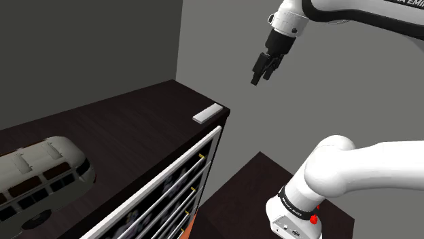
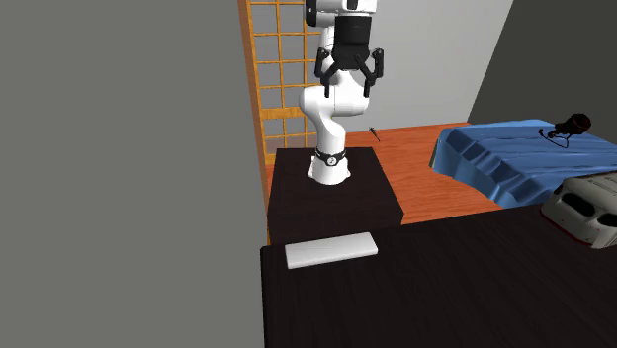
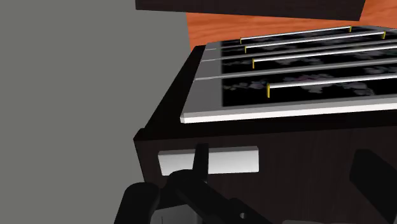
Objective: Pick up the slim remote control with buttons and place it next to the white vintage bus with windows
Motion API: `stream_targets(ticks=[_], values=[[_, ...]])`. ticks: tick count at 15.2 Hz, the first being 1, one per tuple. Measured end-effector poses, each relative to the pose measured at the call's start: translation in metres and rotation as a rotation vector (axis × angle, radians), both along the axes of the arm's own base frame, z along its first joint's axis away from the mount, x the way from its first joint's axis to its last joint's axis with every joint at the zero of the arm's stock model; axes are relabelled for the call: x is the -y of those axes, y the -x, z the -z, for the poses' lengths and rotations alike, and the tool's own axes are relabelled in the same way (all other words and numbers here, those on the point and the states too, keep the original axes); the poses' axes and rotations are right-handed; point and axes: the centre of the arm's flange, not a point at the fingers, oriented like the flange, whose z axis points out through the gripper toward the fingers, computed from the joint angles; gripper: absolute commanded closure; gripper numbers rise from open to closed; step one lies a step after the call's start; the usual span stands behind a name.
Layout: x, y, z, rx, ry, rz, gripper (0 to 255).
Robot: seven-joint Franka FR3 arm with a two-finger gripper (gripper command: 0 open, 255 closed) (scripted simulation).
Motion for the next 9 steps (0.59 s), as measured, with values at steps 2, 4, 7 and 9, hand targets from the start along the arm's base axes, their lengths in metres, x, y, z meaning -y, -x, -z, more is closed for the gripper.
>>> stream_targets(ticks=[2, 4, 7, 9], values=[[-0.001, -0.005, 0.003, -0.002, -0.001, 0.022, 0], [-0.006, -0.023, 0.02, -0.008, -0.004, 0.098, 0], [-0.012, -0.053, 0.044, -0.016, -0.01, 0.239, 0], [-0.015, -0.069, 0.061, -0.022, -0.014, 0.336, 0]])
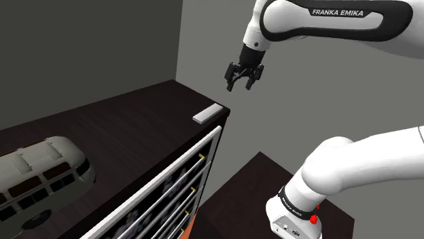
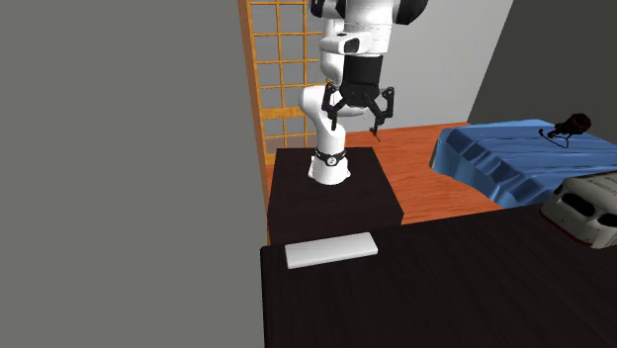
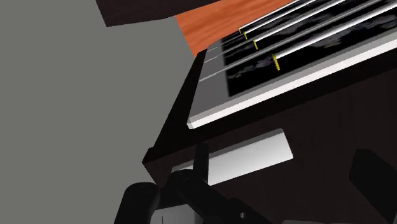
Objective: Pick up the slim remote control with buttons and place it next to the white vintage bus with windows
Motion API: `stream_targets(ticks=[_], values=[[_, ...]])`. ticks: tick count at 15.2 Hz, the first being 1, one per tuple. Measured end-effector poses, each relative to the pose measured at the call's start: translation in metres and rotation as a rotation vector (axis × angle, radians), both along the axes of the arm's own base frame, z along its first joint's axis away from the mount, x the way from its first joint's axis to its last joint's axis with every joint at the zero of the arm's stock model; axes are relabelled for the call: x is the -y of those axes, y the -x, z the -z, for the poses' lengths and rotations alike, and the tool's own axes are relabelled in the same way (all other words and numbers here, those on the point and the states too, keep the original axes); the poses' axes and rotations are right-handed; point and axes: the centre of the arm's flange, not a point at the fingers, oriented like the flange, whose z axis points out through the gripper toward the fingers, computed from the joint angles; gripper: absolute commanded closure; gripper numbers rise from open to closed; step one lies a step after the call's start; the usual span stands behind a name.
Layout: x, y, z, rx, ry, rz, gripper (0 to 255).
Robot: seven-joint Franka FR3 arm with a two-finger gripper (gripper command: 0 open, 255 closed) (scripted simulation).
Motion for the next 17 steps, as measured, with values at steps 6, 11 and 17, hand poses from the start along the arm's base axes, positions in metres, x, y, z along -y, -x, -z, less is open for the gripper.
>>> stream_targets(ticks=[6, 11, 17], values=[[0.003, -0.06, 0.056, -0.018, -0.013, 0.294, 0], [0.02, -0.106, 0.104, -0.032, -0.023, 0.539, 0], [0.051, -0.154, 0.161, -0.05, -0.037, 0.832, 0]])
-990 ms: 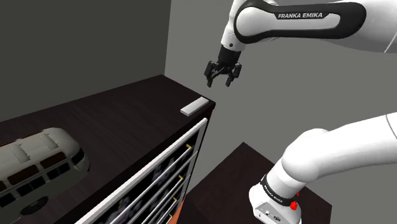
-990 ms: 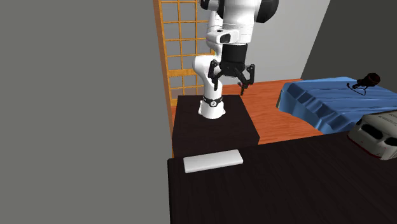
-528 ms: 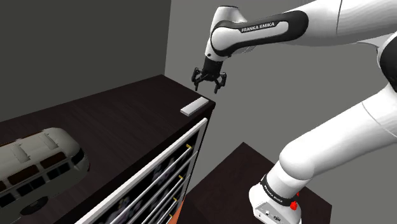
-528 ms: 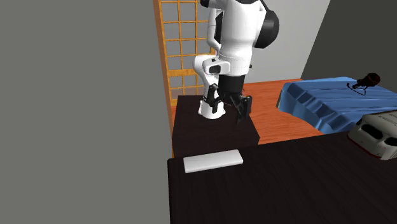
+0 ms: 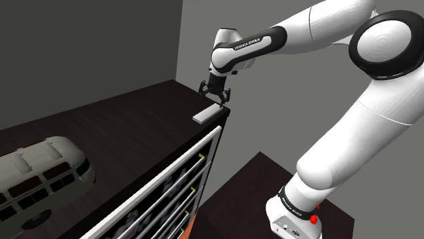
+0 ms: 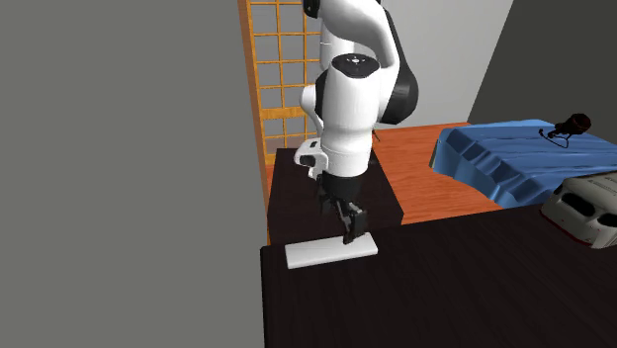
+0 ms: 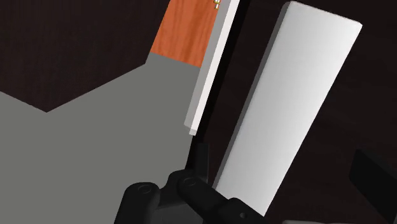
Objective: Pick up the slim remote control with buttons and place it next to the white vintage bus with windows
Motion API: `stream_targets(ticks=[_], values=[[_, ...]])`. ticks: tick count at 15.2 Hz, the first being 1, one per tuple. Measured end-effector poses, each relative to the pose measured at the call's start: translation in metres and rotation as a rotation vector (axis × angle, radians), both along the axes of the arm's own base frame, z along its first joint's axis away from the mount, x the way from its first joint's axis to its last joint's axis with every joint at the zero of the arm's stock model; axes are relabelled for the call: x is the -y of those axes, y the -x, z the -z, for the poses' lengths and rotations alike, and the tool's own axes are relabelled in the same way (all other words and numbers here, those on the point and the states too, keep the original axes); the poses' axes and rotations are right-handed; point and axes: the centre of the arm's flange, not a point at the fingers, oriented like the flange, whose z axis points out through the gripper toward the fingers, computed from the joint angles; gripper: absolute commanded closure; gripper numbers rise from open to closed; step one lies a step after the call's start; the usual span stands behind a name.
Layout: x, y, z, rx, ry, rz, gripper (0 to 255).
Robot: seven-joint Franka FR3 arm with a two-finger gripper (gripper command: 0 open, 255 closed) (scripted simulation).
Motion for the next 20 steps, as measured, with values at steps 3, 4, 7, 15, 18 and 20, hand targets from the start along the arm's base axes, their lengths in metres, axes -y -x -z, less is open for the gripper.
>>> stream_targets(ticks=[3, 4, 7, 15, 18, 20], values=[[0.013, -0.01, 0.024, -0.005, -0.004, 0.082, 0], [0.012, -0.011, 0.03, -0.005, -0.004, 0.089, 0], [0.015, -0.013, 0.046, -0.006, -0.004, 0.094, 0], [0.015, -0.013, 0.059, -0.005, -0.004, 0.095, 0], [0.015, -0.013, 0.059, -0.005, -0.004, 0.095, 255], [0.015, -0.013, 0.059, -0.005, -0.004, 0.095, 255]])
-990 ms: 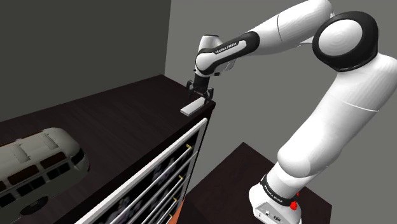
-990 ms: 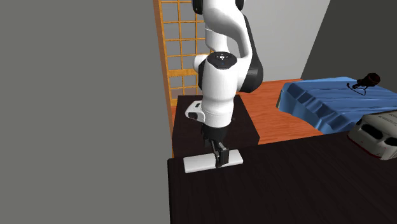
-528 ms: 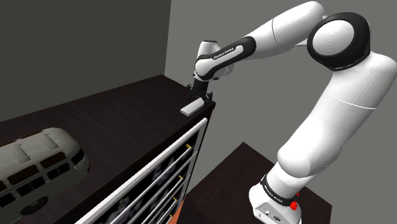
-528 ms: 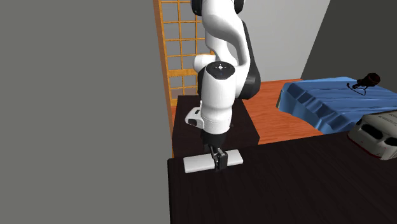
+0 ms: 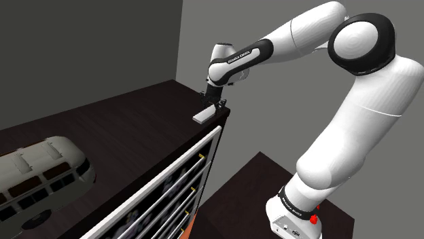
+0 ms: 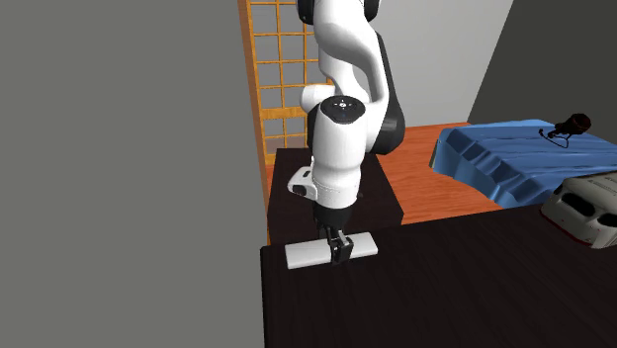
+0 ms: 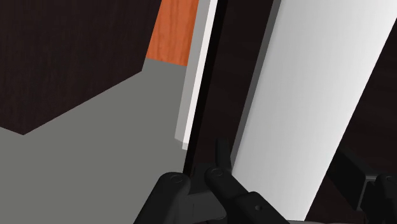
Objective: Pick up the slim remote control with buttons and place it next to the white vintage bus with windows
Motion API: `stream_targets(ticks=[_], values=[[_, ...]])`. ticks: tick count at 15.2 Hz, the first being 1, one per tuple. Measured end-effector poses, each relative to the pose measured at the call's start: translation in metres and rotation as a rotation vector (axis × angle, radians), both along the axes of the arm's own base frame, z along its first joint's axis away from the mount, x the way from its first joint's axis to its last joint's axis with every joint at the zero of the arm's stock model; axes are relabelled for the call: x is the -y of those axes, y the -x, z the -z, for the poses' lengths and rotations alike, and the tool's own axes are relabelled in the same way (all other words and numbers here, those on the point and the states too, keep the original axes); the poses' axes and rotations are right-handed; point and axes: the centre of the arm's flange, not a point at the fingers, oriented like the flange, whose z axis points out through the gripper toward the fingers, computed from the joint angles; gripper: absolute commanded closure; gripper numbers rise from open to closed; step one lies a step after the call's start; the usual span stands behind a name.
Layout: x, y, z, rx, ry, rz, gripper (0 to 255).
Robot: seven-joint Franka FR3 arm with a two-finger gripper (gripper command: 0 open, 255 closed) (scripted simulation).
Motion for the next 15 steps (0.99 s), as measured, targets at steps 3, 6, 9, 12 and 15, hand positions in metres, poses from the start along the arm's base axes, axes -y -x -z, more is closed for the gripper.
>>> stream_targets(ticks=[3, 6, 9, 12, 15], values=[[0.0, 0.0, 0.0, 0.0, 0.0, 0.0, 255], [0.0, 0.0, 0.0, 0.0, 0.0, 0.0, 255], [0.0, 0.0, -0.011, 0.0, 0.0, 0.0, 255], [-0.001, 0.0, -0.026, 0.0, 0.0, 0.0, 255], [0.001, 0.001, -0.041, 0.0, 0.0, 0.0, 255]])
